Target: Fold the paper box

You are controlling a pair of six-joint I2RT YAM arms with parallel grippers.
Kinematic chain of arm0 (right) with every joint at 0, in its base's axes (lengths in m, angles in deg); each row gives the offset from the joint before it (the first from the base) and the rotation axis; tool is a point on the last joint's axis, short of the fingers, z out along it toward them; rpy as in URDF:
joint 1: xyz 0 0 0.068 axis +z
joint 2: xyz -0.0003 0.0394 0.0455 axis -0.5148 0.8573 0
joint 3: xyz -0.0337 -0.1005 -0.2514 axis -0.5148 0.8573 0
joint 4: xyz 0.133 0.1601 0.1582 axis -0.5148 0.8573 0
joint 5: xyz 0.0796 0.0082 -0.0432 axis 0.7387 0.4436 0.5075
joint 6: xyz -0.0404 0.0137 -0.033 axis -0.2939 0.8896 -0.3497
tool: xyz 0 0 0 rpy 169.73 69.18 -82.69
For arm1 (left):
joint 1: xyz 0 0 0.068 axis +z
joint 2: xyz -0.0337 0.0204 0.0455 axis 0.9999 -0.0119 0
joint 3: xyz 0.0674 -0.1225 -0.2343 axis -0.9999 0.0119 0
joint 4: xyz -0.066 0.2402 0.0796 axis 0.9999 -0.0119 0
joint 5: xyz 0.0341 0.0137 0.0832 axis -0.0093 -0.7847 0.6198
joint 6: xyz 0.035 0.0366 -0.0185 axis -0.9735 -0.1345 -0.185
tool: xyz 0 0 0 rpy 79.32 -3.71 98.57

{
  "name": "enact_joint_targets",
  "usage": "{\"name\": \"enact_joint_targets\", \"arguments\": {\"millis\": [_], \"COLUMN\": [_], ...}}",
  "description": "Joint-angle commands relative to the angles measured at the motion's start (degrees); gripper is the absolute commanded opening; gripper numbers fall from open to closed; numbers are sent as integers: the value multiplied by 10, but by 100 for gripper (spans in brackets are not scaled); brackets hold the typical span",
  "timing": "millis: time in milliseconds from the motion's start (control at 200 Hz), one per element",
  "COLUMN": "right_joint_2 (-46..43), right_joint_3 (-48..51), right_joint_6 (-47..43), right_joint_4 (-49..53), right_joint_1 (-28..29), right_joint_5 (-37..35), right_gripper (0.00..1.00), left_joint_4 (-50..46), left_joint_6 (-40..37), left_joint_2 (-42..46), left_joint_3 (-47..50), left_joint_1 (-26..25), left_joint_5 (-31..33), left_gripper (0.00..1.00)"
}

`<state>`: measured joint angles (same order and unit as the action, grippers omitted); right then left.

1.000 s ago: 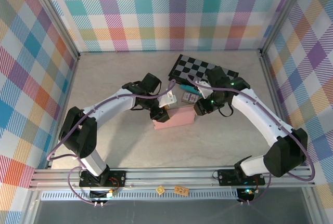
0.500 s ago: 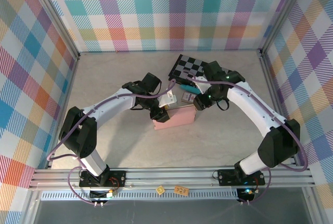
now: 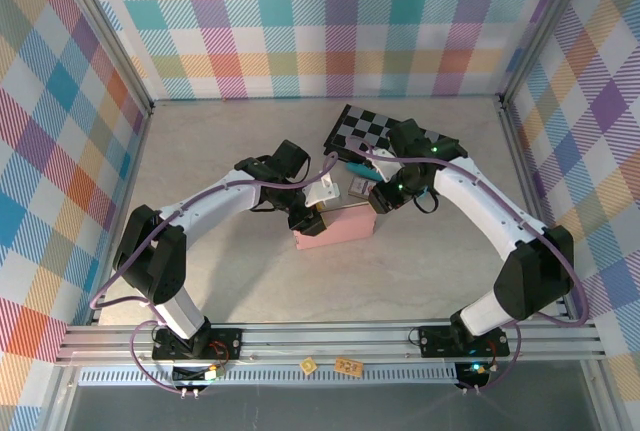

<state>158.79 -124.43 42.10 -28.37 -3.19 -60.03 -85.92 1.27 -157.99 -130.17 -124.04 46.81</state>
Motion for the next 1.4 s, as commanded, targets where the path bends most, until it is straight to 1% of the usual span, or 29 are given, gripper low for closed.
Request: {"name": "enact_joint_targets", "arguments": {"millis": [0, 120, 270, 525, 695, 810, 915, 1010, 1170, 1350, 1395], "right_joint_2": [6, 11, 13, 11, 15, 15, 16, 16, 22, 37, 41], "right_joint_3": [9, 9, 13, 19, 15, 11, 2, -6, -15, -35, -39], "right_joint_6": [-3, -2, -1, 1, 6, 9, 12, 17, 35, 52, 76], "right_joint_4": [-6, -7, -8, -10, -10, -10, -4, 3, 16, 41, 47], "right_joint_1": [3, 3, 3, 3, 3, 4, 8, 13, 16, 15, 15], "right_joint_5": [16, 23, 19, 18, 19, 18, 16, 15, 15, 22, 22], "right_gripper": [41, 33, 32, 23, 19, 14, 7, 3, 0, 0, 0], "left_joint_4": [-7, -7, -6, -3, -3, -3, -3, 0, 7, 10, 11], "left_joint_6": [-7, -5, -6, 0, 0, 0, 2, 6, 14, 21, 24], "left_joint_2": [-5, -5, -6, -10, -10, -10, -9, -8, -6, -6, -5], "left_joint_3": [-11, -10, -11, -12, -13, -13, -14, -14, -14, -14, -15], "left_joint_1": [6, 6, 6, 7, 7, 7, 8, 8, 8, 8, 8], "left_joint_5": [-19, -19, -18, -21, -20, -20, -19, -19, -19, -14, -12], "left_gripper": [46, 46, 46, 46, 46, 46, 47, 48, 48, 49, 49]}}
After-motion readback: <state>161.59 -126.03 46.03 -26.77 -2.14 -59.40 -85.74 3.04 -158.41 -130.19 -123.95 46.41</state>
